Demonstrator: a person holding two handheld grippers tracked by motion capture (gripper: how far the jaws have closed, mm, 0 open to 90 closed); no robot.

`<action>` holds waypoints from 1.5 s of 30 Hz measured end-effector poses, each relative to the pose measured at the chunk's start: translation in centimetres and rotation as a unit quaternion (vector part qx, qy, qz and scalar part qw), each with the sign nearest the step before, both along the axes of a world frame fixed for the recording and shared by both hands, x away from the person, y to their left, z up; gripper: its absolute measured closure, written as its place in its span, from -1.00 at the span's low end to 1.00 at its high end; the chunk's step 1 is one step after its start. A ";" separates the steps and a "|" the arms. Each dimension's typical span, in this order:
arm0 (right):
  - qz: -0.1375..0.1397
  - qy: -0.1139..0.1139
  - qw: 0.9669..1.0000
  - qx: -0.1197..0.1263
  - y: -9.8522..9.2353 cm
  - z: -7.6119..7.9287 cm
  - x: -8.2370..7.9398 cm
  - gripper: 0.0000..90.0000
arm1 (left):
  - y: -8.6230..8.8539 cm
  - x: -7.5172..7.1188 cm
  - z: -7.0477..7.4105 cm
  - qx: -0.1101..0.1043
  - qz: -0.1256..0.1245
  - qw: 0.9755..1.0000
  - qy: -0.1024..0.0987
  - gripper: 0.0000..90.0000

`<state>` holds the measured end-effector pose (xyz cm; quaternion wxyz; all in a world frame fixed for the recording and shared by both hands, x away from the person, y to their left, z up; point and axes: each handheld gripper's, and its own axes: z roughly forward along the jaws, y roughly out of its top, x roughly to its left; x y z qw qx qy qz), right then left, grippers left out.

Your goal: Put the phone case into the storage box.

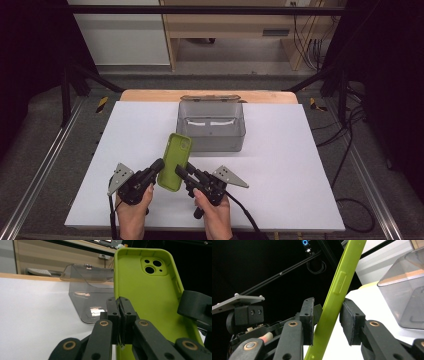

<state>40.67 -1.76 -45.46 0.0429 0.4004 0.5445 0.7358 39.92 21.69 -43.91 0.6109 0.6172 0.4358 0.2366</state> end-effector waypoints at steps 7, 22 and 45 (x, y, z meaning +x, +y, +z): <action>-0.009 0.002 1.000 -0.005 0.1 -0.1 0.1 0.53 | -0.2 -0.1 -0.1 0.003 -0.002 1.000 -0.002 0.96; -0.021 0.005 1.000 -0.007 -0.1 -0.1 0.0 0.71 | -0.5 -0.1 -0.6 0.000 -0.009 1.000 0.011 0.96; -0.087 0.043 0.993 -0.069 -9.9 1.6 0.3 0.72 | 3.1 0.7 -1.4 0.068 0.025 0.997 -0.005 -0.61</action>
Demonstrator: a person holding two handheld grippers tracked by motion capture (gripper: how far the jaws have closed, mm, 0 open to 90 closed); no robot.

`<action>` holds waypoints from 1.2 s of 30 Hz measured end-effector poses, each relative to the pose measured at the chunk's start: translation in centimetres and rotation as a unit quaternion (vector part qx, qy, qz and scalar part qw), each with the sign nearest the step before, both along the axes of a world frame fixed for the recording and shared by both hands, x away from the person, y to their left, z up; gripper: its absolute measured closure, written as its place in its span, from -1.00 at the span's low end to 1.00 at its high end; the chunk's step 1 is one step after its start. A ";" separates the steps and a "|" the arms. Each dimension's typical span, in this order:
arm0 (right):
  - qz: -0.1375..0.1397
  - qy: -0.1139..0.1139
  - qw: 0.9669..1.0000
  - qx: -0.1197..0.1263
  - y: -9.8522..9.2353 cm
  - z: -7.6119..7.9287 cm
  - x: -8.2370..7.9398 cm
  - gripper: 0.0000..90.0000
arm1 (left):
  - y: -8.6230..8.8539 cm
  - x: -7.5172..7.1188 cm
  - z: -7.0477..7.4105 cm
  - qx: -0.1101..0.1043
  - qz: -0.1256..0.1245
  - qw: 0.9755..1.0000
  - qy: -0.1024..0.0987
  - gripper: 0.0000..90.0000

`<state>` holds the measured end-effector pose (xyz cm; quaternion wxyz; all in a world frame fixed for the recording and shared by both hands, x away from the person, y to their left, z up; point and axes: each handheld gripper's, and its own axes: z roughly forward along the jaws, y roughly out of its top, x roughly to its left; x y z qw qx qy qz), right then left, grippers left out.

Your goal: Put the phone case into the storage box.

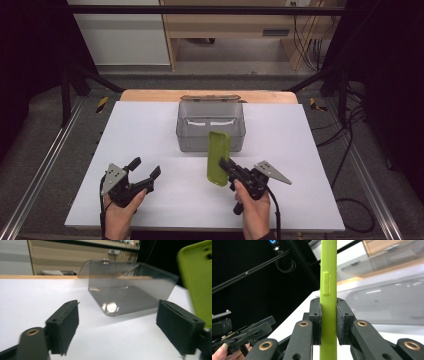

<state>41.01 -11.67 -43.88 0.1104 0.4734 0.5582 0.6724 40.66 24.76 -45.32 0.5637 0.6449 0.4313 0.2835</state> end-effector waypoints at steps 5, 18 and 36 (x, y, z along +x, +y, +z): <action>-0.024 0.032 0.999 0.031 -4.3 -0.7 -0.6 0.72 | 0.5 -0.3 -0.4 0.033 -0.010 0.999 -0.005 -0.77; -0.085 0.071 0.994 -0.018 -10.8 1.2 1.1 0.72 | 2.1 -1.0 -0.5 0.021 -0.003 1.000 -0.009 -0.88; -0.112 0.038 0.989 -0.084 -10.5 7.5 6.2 0.72 | 2.2 -0.9 -0.6 0.011 -0.015 1.000 -0.007 -0.88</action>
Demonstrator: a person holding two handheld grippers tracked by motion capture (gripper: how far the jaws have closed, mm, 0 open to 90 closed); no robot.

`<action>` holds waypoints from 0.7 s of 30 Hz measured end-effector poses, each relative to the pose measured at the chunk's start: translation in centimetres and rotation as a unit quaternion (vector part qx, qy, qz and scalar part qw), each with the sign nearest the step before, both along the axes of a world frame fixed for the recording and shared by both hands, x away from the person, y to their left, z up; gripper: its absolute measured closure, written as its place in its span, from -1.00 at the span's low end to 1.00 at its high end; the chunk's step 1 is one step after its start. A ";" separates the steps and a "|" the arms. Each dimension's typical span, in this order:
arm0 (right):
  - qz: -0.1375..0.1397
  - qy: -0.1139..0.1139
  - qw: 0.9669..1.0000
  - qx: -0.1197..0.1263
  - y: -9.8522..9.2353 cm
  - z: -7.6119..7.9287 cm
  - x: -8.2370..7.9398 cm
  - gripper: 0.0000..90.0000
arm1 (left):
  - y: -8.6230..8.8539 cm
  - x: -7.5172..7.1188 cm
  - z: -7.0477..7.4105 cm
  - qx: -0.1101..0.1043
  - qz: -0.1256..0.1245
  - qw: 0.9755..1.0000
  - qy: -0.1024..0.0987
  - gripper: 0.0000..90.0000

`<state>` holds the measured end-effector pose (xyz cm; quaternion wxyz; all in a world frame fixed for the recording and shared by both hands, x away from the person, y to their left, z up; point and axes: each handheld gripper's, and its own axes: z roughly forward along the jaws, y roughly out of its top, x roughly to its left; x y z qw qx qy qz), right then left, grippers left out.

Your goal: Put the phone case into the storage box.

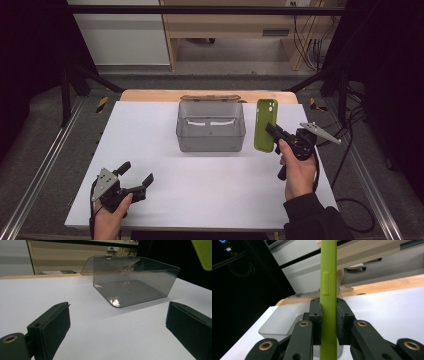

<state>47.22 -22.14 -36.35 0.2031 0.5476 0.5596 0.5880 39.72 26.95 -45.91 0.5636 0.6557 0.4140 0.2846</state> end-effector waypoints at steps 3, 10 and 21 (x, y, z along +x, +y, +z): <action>0.005 0.000 1.000 -0.001 0.8 0.8 0.8 0.72 | 0.0 -0.1 0.1 0.002 -0.003 1.000 -0.003 -0.90; 0.010 0.000 1.000 -0.015 2.8 2.4 2.7 0.72 | 0.1 -0.2 0.1 0.004 -0.001 1.000 -0.006 -0.92; 0.019 0.010 1.000 -0.016 5.1 2.7 5.5 0.72 | 0.0 -0.1 0.2 0.006 -0.005 1.000 -0.008 -0.92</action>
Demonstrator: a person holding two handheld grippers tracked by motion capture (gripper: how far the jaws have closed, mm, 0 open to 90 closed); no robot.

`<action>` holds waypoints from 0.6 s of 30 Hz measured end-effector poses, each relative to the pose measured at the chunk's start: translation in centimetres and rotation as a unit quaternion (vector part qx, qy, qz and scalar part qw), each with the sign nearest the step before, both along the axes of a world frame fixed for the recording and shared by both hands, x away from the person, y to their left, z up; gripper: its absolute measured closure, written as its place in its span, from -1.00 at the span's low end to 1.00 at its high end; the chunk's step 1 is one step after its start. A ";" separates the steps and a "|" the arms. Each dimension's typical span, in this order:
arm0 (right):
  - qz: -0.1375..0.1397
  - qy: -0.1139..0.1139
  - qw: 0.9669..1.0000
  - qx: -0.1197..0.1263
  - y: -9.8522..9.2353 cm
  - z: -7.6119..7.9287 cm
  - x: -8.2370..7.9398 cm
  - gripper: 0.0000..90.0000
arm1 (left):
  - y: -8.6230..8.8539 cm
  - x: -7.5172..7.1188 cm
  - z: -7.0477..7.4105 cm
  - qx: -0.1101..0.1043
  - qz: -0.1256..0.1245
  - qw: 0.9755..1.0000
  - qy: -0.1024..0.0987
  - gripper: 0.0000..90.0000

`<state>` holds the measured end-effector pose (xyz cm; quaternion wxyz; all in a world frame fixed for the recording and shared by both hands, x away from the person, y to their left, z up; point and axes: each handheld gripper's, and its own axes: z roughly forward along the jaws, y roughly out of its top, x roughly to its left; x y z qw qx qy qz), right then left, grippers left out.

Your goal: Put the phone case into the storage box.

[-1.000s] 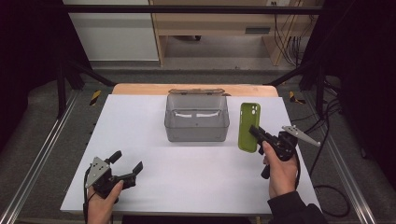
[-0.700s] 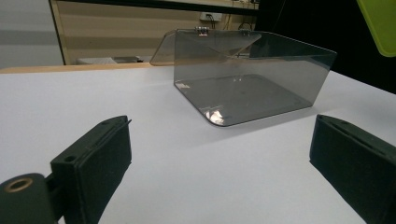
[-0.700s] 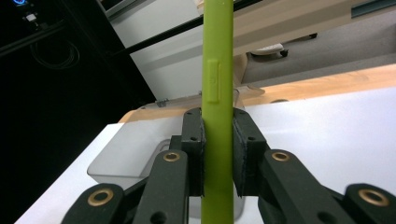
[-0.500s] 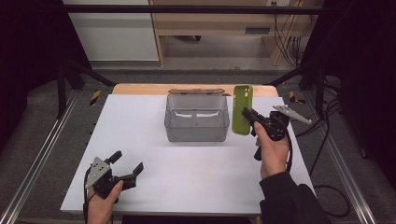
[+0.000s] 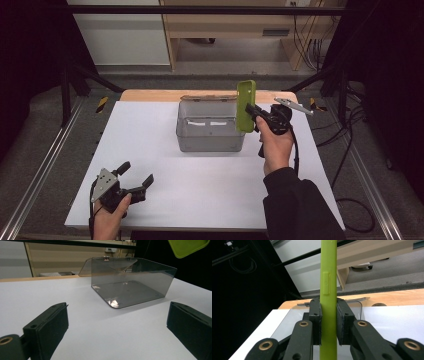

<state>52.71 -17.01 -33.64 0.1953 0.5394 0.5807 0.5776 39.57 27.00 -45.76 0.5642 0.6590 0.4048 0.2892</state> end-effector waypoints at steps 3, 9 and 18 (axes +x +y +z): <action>0.001 0.002 1.000 -0.005 0.7 -0.2 0.5 0.72 | 0.0 0.0 0.0 0.002 -0.001 1.000 -0.001 -0.92; 0.001 0.006 1.000 -0.026 1.6 -0.9 1.2 0.72 | -0.1 0.0 0.0 0.001 -0.004 1.000 0.000 -0.92; 0.000 0.003 0.998 -0.056 2.7 -1.2 1.5 0.72 | -0.1 0.0 0.1 0.003 -0.005 1.000 -0.003 -0.92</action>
